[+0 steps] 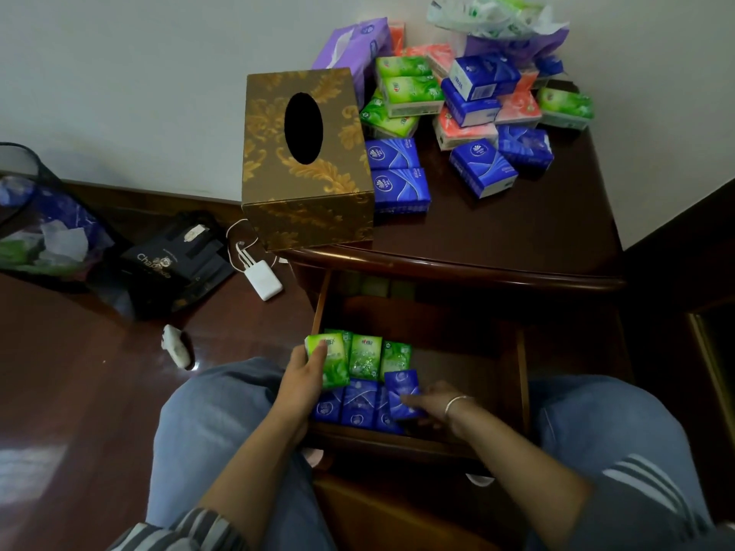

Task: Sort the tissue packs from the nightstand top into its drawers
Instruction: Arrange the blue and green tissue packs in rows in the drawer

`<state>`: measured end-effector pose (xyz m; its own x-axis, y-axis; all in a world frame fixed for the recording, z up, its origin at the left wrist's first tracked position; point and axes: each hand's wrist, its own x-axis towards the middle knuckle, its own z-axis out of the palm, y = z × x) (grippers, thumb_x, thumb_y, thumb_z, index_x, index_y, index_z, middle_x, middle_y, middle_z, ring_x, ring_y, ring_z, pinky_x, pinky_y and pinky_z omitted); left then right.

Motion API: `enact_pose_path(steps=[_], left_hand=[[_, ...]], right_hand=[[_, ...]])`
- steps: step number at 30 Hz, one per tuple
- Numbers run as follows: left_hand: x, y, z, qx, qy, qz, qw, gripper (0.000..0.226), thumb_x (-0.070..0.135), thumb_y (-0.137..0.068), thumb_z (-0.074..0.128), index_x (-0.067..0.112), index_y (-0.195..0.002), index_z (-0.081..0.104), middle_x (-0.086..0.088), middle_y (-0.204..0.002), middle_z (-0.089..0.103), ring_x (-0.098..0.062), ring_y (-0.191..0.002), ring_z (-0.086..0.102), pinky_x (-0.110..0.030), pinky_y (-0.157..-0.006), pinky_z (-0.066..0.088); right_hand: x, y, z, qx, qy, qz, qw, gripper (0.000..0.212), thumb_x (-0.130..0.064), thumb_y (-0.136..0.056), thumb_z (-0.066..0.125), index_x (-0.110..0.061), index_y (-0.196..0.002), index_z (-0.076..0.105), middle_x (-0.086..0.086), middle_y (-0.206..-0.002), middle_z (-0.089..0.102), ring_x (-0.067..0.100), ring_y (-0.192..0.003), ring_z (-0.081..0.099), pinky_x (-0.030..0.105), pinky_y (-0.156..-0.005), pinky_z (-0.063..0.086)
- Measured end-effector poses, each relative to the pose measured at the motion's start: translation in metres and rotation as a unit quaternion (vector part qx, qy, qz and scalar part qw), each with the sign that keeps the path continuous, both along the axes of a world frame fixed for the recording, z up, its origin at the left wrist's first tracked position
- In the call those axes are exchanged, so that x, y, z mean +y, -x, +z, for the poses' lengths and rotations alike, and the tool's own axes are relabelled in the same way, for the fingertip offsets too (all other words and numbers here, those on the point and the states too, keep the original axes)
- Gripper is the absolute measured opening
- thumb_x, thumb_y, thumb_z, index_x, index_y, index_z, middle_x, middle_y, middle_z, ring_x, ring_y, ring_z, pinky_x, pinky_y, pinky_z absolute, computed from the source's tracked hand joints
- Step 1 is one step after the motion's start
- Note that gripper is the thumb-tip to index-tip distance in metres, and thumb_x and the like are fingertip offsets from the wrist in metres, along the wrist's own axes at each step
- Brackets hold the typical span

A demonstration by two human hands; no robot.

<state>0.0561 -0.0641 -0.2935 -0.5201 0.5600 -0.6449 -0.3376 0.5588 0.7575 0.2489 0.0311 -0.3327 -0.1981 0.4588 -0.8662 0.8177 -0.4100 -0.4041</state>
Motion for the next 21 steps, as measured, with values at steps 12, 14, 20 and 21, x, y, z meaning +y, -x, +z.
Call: enact_pose_path(steps=[12,14,20,21], left_hand=[[-0.001,-0.002,0.001,-0.082,-0.007,-0.021,0.996,0.025,0.032,-0.093,0.059,0.016,-0.112,0.061,-0.009,-0.103,0.073,-0.023,-0.092,0.072,-0.039,-0.078,0.058],[-0.003,-0.002,0.0,-0.104,-0.012,-0.046,0.993,0.031,0.032,-0.091,0.062,0.011,-0.113,0.063,-0.011,-0.103,0.074,-0.026,-0.095,0.072,-0.046,-0.089,0.056],[-0.001,-0.01,0.006,-0.001,-0.006,-0.135,0.991,0.036,0.033,-0.088,0.066,0.008,-0.113,0.063,-0.009,-0.101,0.072,-0.023,-0.096,0.07,-0.037,-0.088,0.056],[-0.001,-0.008,0.006,0.067,0.008,-0.168,0.983,0.034,0.035,-0.089,0.064,0.01,-0.113,0.065,-0.007,-0.104,0.071,-0.022,-0.098,0.068,-0.038,-0.089,0.055]], right_hand=[[-0.008,0.015,0.007,-0.153,-0.187,0.314,0.918,0.057,-0.063,-0.087,0.043,-0.014,-0.109,0.061,0.012,-0.114,0.063,0.028,-0.108,0.058,0.03,-0.082,0.043],[-0.002,0.024,0.023,-0.034,-0.185,0.212,0.959,0.046,-0.054,-0.092,0.042,-0.014,-0.1,0.064,0.011,-0.098,0.066,0.026,-0.094,0.064,0.03,-0.073,0.046],[-0.001,0.042,0.041,0.187,-0.049,0.062,0.979,0.023,-0.023,-0.088,0.063,-0.016,-0.108,0.055,-0.002,-0.087,0.066,0.002,-0.069,0.061,0.01,-0.054,0.045],[0.002,0.039,0.036,0.18,-0.045,0.049,0.981,0.028,-0.019,-0.088,0.063,-0.011,-0.113,0.054,0.004,-0.093,0.067,0.005,-0.071,0.061,0.012,-0.054,0.045]])
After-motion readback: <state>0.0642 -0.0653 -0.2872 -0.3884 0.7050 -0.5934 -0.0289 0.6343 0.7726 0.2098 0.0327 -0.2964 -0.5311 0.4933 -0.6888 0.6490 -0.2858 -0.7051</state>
